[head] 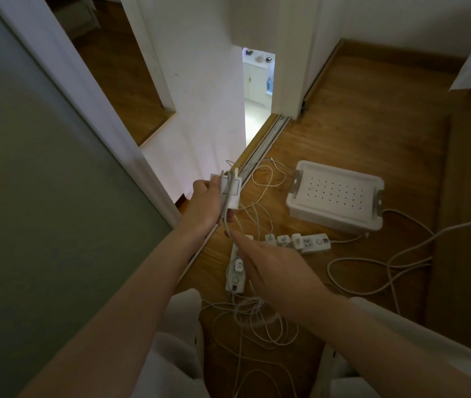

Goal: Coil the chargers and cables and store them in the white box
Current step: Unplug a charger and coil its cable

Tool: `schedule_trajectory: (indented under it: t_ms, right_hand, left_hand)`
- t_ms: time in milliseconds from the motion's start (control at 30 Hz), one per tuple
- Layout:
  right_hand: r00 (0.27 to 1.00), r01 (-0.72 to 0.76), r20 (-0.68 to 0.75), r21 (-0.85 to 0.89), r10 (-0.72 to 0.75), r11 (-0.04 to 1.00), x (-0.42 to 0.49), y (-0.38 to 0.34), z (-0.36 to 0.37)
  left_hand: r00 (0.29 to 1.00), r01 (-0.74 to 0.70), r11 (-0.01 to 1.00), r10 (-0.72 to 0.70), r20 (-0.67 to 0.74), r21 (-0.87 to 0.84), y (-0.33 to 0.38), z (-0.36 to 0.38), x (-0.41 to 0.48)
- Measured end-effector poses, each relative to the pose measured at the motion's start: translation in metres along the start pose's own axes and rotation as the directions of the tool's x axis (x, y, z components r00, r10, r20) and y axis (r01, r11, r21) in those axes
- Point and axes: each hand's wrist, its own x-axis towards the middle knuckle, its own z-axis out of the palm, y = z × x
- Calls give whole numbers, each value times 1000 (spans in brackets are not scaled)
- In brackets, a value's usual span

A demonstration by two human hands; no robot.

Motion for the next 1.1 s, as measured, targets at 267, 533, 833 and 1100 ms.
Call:
schedule_trajectory:
  t_ms: [267, 533, 833, 1100]
  right_hand:
    - [999, -42, 21, 125, 40, 991, 9, 15, 15]
    - [986, -161, -39, 71, 164, 984, 20, 32, -8]
    - [958, -227, -175, 24, 228, 974, 21, 50, -31]
    - [918, -315, -236, 59, 320, 947, 21, 51, -43]
  left_hand:
    - [950, 280, 689, -100, 296, -668, 14, -1, -18]
    - [975, 112, 842, 10, 224, -528, 17, -4, -17]
    - [957, -210, 976, 196, 212, 48, 13, -9, -17]
    - [878, -477, 700, 405, 254, 531, -6, -13, -4]
